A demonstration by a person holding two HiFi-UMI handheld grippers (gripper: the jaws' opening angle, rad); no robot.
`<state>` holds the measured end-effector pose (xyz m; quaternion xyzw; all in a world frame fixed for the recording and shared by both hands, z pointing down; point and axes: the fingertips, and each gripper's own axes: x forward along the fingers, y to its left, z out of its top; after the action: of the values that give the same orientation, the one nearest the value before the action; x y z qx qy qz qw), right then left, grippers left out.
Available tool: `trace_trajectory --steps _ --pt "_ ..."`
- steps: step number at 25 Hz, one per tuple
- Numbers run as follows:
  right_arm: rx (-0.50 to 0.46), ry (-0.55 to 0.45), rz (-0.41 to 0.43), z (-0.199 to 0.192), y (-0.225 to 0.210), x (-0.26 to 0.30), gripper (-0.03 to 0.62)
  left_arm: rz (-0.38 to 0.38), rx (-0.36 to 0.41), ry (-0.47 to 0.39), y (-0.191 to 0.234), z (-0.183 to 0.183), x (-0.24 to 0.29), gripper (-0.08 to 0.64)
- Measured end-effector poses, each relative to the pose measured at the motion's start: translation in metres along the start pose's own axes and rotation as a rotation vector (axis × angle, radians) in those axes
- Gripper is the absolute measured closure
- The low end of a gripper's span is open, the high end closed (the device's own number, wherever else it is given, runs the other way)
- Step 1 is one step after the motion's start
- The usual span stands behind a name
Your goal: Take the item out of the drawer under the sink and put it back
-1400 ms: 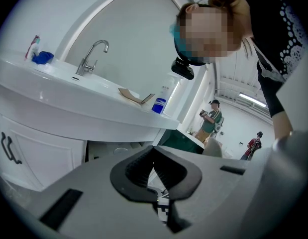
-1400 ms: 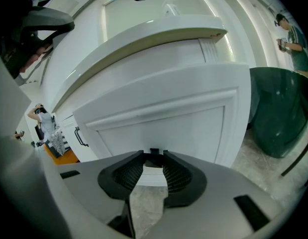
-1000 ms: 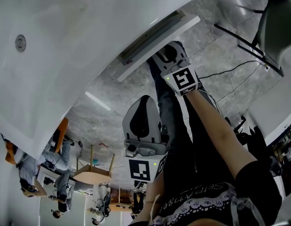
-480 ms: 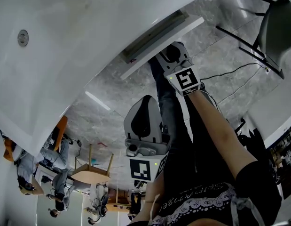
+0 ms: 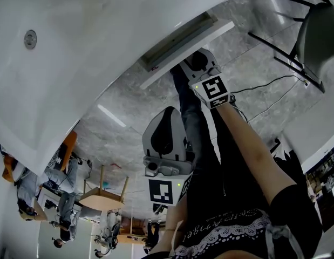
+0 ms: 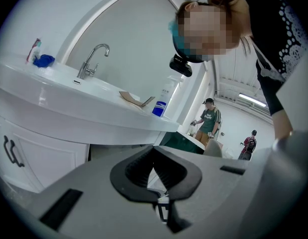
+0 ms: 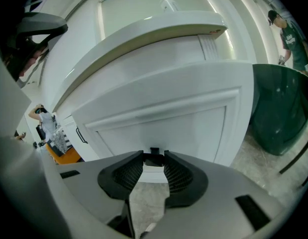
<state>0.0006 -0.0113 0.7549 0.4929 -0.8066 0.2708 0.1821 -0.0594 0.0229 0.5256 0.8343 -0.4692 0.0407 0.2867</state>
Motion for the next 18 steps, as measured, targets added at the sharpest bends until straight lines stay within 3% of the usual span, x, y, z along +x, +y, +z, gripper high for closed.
trace_trajectory --steps 6,7,9,10,18 --pt "-0.090 0.075 0.019 0.008 0.004 -0.009 0.459 -0.003 0.042 -0.036 -0.005 0.029 -0.005 0.557" --pt "-0.085 0.069 0.010 0.013 0.003 -0.016 0.460 -0.003 0.049 -0.044 -0.006 0.034 -0.005 0.555" --pt "-0.052 0.033 -0.015 0.025 -0.003 -0.030 0.558 -0.002 0.061 -0.057 -0.006 0.045 -0.007 0.557" --pt "-0.037 0.014 -0.021 0.032 -0.006 -0.036 0.569 0.000 0.066 -0.062 -0.006 0.049 -0.007 0.557" --pt "-0.039 -0.034 -0.020 0.089 -0.014 -0.094 0.575 0.012 0.075 -0.057 -0.025 0.075 -0.031 0.557"
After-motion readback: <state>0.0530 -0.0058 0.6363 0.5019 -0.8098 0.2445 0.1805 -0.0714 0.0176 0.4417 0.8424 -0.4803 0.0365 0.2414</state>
